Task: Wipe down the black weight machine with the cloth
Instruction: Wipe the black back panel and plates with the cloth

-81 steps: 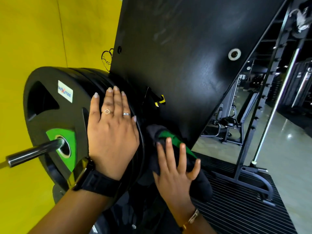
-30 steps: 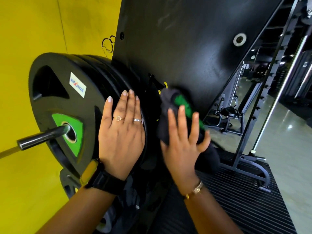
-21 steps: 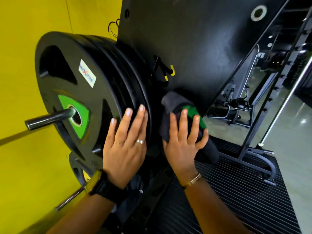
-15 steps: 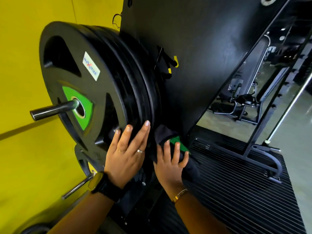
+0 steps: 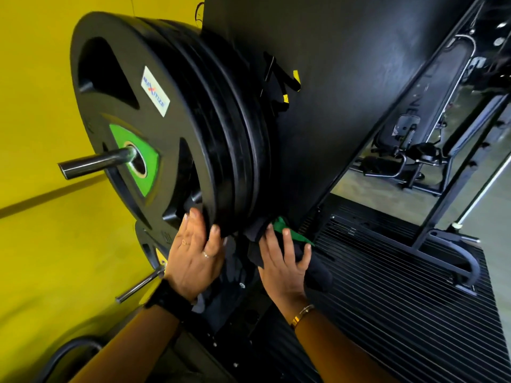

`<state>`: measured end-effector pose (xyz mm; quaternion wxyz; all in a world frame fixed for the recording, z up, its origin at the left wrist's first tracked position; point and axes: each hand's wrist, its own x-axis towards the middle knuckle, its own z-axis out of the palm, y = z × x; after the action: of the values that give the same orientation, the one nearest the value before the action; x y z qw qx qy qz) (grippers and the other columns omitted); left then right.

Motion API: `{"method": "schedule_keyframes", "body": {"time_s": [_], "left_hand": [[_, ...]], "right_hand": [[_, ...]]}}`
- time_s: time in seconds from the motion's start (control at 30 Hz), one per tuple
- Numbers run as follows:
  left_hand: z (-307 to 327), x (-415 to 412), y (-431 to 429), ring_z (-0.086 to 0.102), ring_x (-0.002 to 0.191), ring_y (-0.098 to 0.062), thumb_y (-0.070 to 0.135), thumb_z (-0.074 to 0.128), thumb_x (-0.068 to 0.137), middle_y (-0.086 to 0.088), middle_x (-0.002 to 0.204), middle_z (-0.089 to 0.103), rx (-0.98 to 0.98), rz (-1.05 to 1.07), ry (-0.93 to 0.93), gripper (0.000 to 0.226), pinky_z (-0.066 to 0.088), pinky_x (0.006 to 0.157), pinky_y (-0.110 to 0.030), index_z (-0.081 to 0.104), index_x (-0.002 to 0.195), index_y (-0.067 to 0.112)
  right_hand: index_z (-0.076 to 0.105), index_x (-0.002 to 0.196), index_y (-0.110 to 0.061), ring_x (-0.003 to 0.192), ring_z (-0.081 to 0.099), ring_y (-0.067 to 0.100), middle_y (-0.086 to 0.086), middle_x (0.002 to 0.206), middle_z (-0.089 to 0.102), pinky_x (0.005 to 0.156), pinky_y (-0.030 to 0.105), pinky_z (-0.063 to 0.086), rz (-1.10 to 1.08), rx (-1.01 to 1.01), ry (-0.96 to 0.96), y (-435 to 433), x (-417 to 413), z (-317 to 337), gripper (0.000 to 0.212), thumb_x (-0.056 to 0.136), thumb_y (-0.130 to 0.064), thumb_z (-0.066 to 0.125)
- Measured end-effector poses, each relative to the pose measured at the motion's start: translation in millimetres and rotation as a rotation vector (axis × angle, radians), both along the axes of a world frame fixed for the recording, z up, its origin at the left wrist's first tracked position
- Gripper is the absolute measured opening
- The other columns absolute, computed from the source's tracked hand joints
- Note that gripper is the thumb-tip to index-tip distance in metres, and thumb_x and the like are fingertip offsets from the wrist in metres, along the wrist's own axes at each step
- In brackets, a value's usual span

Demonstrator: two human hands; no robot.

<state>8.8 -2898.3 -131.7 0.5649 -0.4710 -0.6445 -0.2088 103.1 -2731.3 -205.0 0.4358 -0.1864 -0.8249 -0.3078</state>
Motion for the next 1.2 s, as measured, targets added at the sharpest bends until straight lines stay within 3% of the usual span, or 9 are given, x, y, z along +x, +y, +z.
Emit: {"method": "schedule_keyframes", "body": {"time_s": [0.17,0.27,0.37,0.47,0.63,0.77,0.93,1.0,1.2], "left_hand": [[-34,-18,-12,0.024,0.138,-0.051,0.019,0.046,0.101,-0.044,0.135,0.023,-0.029,-0.03,-0.161,0.076,0.026,0.112,-0.053,-0.009,0.153,0.006],[-48,-22,-19,0.011,0.148,-0.038,0.012,0.054,0.093,-0.041,0.134,0.028,-0.024,0.039,-0.167,0.07,0.024,0.115,-0.053,0.01,0.147,-0.001],[-55,-23,-25,0.008,0.149,-0.034,0.01,0.056,0.086,-0.04,0.131,0.032,-0.044,0.108,-0.156,0.067,0.017,0.119,-0.047,0.018,0.139,-0.004],[-55,-23,-31,0.007,0.149,-0.033,0.012,0.054,0.087,-0.038,0.134,0.031,-0.072,0.121,-0.156,0.066,0.015,0.12,-0.046,0.018,0.14,-0.002],[-57,-24,-32,0.006,0.149,-0.033,0.014,0.048,0.093,-0.037,0.136,0.03,-0.064,0.132,-0.187,0.06,0.014,0.12,-0.045,0.018,0.142,-0.001],[-66,-21,-32,0.005,0.149,-0.032,0.021,0.035,0.104,-0.039,0.138,0.032,-0.05,0.148,-0.28,0.049,0.014,0.12,-0.044,0.018,0.142,-0.004],[-89,-10,-44,-0.004,0.15,-0.024,0.033,0.021,0.106,-0.036,0.144,0.03,-0.084,0.261,-0.596,0.058,0.004,0.122,-0.035,0.019,0.144,-0.011],[-102,-9,-51,-0.007,0.15,-0.021,0.035,0.016,0.106,-0.033,0.147,0.028,-0.113,0.306,-0.703,0.059,0.002,0.121,-0.033,0.021,0.143,-0.011],[-130,-11,-70,-0.01,0.149,-0.018,0.025,0.035,0.088,-0.027,0.15,0.033,-0.258,0.439,-0.892,0.065,0.007,0.118,-0.035,0.023,0.145,-0.003]], "right_hand": [[0.054,0.126,-0.023,0.136,0.025,0.028,-0.006,0.133,0.043,0.107,0.054,0.013,0.145,0.033,-0.186,-4,-14,-16,0.066,0.063,-0.029,0.074],[0.07,0.117,-0.03,0.128,0.039,0.02,-0.014,0.127,0.06,0.115,0.05,0.005,0.164,-0.003,-0.409,-27,-39,-14,0.047,0.08,-0.021,0.043],[0.062,0.129,-0.03,0.131,0.044,0.02,-0.012,0.138,0.055,0.115,0.059,-0.013,0.134,0.101,-0.697,-33,-59,-8,0.051,0.081,-0.034,0.043],[0.054,0.136,-0.024,0.135,0.041,0.021,-0.007,0.143,0.051,0.117,0.056,-0.009,0.122,0.104,-0.632,-25,-47,-1,0.063,0.075,-0.039,0.059],[0.034,0.149,-0.019,0.144,0.021,0.027,0.004,0.157,0.028,0.115,0.056,-0.002,0.084,0.139,-0.396,-6,-9,-11,0.067,0.085,-0.031,0.047],[0.046,0.143,-0.02,0.141,0.025,0.029,0.002,0.153,0.037,0.116,0.057,-0.002,0.051,0.108,-0.51,-13,-19,-14,0.064,0.081,-0.031,0.054],[0.062,0.129,-0.028,0.136,0.031,0.03,-0.005,0.14,0.054,0.114,0.061,-0.013,0.041,0.076,-0.77,-27,-40,-24,0.062,0.068,-0.036,0.072],[0.061,0.13,-0.026,0.137,0.036,0.026,-0.001,0.141,0.053,0.115,0.057,-0.013,0.082,0.003,-0.709,-24,-36,-21,0.074,0.061,-0.038,0.081],[0.053,0.137,-0.017,0.138,0.03,0.024,0.003,0.143,0.051,0.115,0.052,-0.002,0.185,-0.197,-0.4,-31,-22,-6,0.096,0.05,-0.032,0.089]]}}
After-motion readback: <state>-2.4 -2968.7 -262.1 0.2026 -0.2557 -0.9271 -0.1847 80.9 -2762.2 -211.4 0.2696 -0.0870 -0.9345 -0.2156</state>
